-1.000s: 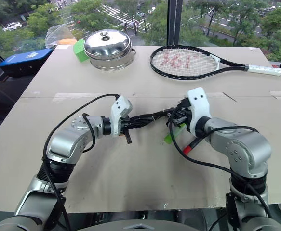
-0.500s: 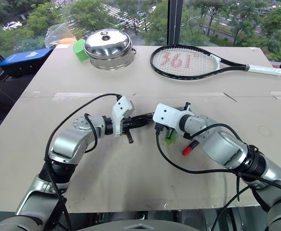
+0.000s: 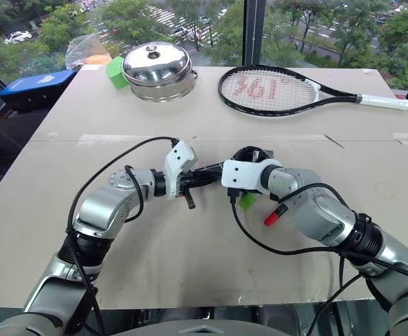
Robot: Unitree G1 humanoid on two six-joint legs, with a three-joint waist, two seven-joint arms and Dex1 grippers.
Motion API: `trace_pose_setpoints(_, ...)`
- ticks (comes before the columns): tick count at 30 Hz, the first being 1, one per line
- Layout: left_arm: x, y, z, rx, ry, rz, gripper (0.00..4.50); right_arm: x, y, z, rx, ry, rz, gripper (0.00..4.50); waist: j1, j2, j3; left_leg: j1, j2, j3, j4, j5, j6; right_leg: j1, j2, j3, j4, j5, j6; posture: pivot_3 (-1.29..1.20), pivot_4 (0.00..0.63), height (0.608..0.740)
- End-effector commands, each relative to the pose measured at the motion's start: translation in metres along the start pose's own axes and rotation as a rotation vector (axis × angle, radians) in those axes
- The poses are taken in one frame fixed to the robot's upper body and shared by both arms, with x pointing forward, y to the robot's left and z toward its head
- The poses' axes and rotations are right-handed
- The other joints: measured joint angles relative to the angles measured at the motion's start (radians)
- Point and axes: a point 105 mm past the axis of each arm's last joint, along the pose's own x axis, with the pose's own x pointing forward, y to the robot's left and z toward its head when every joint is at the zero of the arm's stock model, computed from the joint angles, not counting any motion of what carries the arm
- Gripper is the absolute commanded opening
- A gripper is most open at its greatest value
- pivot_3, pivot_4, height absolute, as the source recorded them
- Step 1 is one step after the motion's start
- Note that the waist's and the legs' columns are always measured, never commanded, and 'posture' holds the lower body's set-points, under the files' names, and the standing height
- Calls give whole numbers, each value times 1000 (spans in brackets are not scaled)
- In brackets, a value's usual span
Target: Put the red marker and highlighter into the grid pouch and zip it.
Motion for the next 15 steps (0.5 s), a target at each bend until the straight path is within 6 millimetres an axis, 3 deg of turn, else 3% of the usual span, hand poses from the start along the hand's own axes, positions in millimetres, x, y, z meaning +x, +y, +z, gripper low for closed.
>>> trace_pose_setpoints(1, -1, 4, 13, 19, -36, 22, 0, -10, -8, 8, 87, -50, -28, 3395, 0, 0, 0, 0, 0, 0, 0, 0, 0, 0, 0, 0, 0, 0, 0, 0, 150, 740)
trace_pose_setpoints(6, -8, 13, 10, -26, -42, 51, 0, -53, -15, 5, 478, -133, -18, 3395, 15, -1, 0, 0, 0, -1, 0, 0, 0, 1, 0, -1, 0, 0, 0, 0, 150, 740)
trace_pose_setpoints(9, -12, 17, 9, -33, -40, 57, 0, -83, -13, 7, 590, -191, -9, 3395, 22, -1, 0, 0, 0, -1, 0, -1, 1, 1, 0, -1, 0, 0, 0, 0, 150, 740)
trace_pose_setpoints(12, -14, 19, 8, -34, -38, 57, 0, -105, 6, 6, 579, -182, 78, 3395, 26, -1, 0, 1, 0, -2, 0, -3, 4, 1, 0, -1, 0, 0, 0, 0, 150, 740)
trace_pose_setpoints(15, -17, 20, 9, -30, -39, 44, 0, -112, 25, -13, 470, -79, 195, 3395, 24, -2, 1, 0, 0, -1, 0, -3, 5, 1, -1, -1, 0, -1, -2, 0, 150, 740)
